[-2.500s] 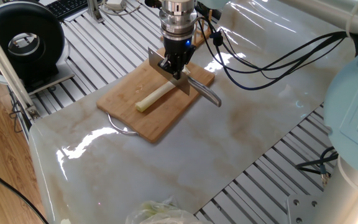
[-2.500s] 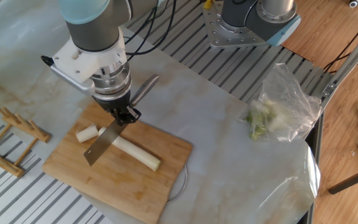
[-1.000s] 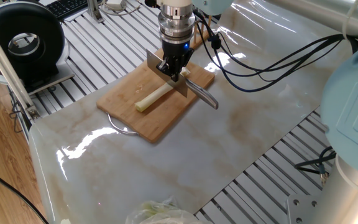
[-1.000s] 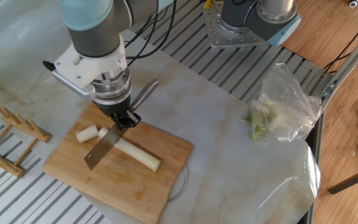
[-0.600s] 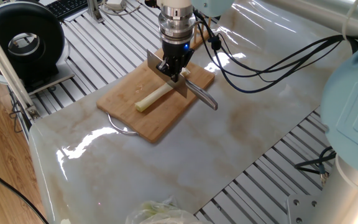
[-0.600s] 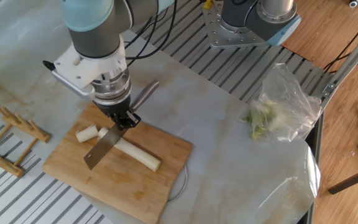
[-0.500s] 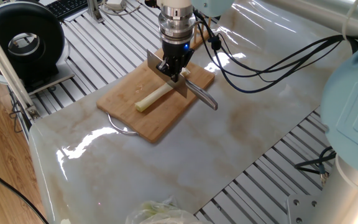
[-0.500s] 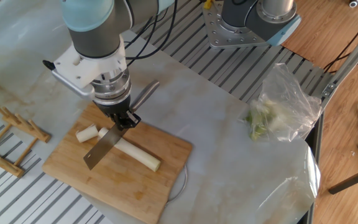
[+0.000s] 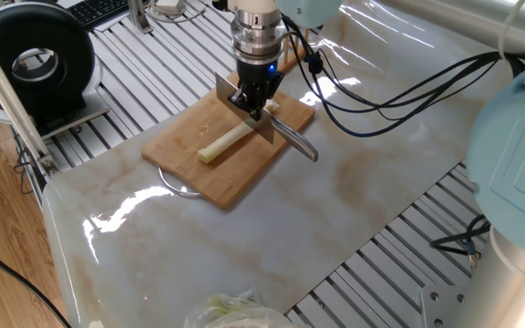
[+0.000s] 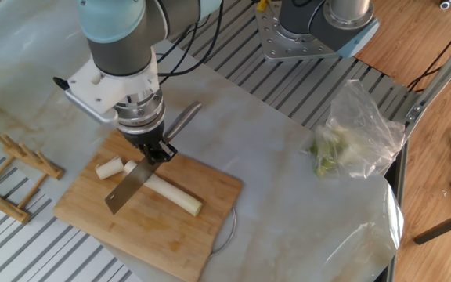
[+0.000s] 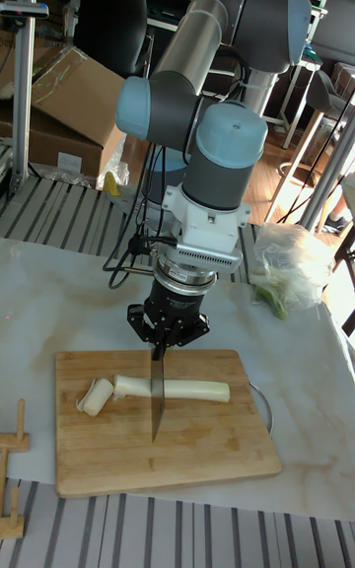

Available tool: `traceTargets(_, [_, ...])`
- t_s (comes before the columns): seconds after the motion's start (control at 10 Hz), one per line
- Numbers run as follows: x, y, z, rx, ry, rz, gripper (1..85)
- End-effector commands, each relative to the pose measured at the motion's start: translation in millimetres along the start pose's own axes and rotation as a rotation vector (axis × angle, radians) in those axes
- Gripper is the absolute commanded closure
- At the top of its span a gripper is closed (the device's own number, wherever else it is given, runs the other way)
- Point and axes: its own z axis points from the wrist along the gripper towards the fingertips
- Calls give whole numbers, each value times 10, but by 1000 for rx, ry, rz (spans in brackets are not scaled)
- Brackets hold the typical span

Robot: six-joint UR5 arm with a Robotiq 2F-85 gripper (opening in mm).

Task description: Chop the scallions

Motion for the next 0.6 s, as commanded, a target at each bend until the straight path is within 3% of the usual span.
traceTargets(0.0, [-48,92,-51,-17,2,13,843])
traceTargets(0.2, [-96,164,-60,-29,-9,18,843])
traceTargets(0.4, [-207,221,-13,-42,-45,9,843])
traceTargets(0.5, [-229,225,-5,-66,-50,0,843])
